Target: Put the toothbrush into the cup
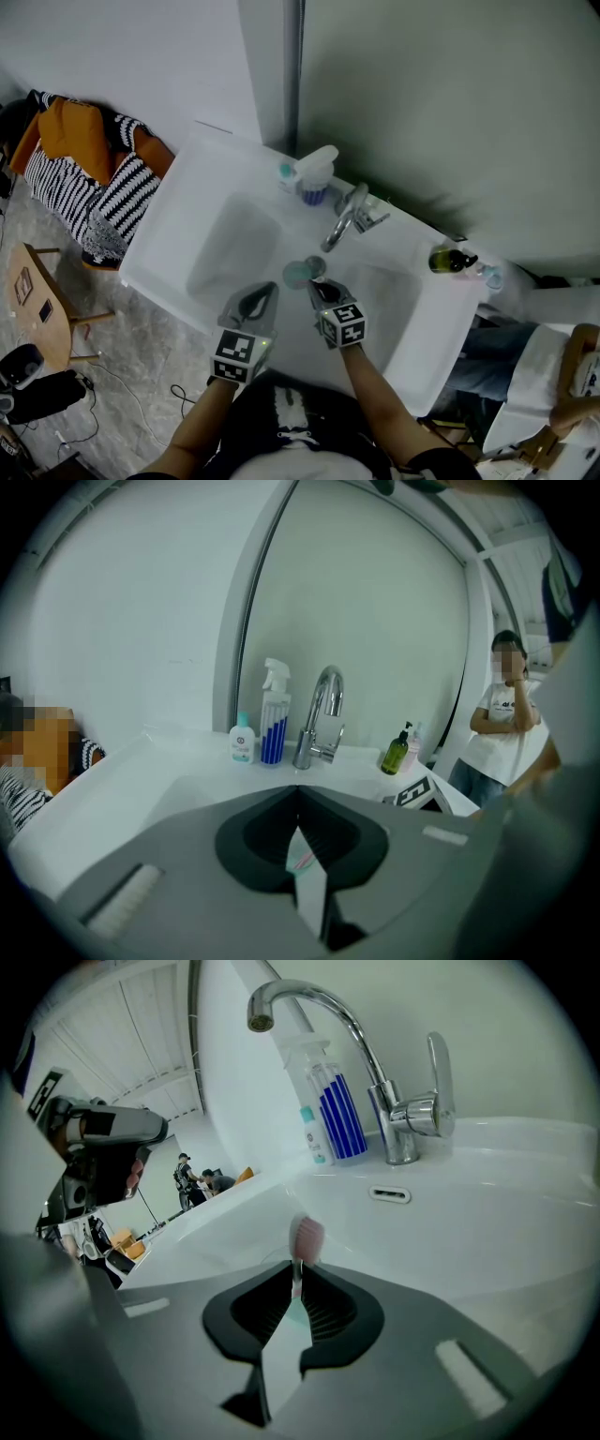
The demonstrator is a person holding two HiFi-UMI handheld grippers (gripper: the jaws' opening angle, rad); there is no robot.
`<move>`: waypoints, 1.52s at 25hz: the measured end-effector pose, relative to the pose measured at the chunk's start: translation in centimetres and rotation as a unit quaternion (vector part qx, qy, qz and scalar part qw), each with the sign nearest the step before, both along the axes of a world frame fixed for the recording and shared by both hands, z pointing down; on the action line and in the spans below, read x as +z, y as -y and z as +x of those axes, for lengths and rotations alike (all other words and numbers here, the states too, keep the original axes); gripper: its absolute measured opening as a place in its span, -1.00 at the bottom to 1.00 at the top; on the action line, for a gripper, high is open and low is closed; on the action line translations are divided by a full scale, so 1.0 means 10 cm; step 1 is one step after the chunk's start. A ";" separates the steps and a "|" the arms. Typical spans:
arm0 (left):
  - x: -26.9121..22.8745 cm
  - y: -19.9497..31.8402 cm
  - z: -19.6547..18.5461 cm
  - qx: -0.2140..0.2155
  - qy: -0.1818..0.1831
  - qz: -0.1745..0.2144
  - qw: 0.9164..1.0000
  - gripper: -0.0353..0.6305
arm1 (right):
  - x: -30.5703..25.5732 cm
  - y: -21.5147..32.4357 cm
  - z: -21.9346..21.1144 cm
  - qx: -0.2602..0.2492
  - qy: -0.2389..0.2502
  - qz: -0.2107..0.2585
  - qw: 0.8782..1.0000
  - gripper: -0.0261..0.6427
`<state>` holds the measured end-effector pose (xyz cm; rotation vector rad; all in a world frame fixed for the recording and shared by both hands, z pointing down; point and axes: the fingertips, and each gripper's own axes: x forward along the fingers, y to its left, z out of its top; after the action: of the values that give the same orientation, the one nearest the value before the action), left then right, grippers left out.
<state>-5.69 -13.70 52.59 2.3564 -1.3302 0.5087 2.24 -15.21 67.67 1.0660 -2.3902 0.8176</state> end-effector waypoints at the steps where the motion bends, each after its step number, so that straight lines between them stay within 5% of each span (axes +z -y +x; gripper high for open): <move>1: 0.00 0.00 0.00 0.000 0.000 -0.001 1.000 -0.89 | 0.00 0.01 0.00 0.003 0.002 -0.002 1.000 -0.83; 17: 0.03 0.00 0.01 0.002 0.000 -0.004 1.000 -0.89 | 0.05 0.05 0.10 0.038 0.029 -0.033 0.998 -0.80; 38: -0.07 -0.13 0.09 0.024 -0.003 -0.006 1.000 -0.89 | -1.07 -0.14 0.10 0.028 0.113 0.056 0.992 -0.92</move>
<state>-4.82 -12.37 51.91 2.3838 -1.2674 0.5221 3.26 -13.85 57.02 1.1434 -2.6327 0.8735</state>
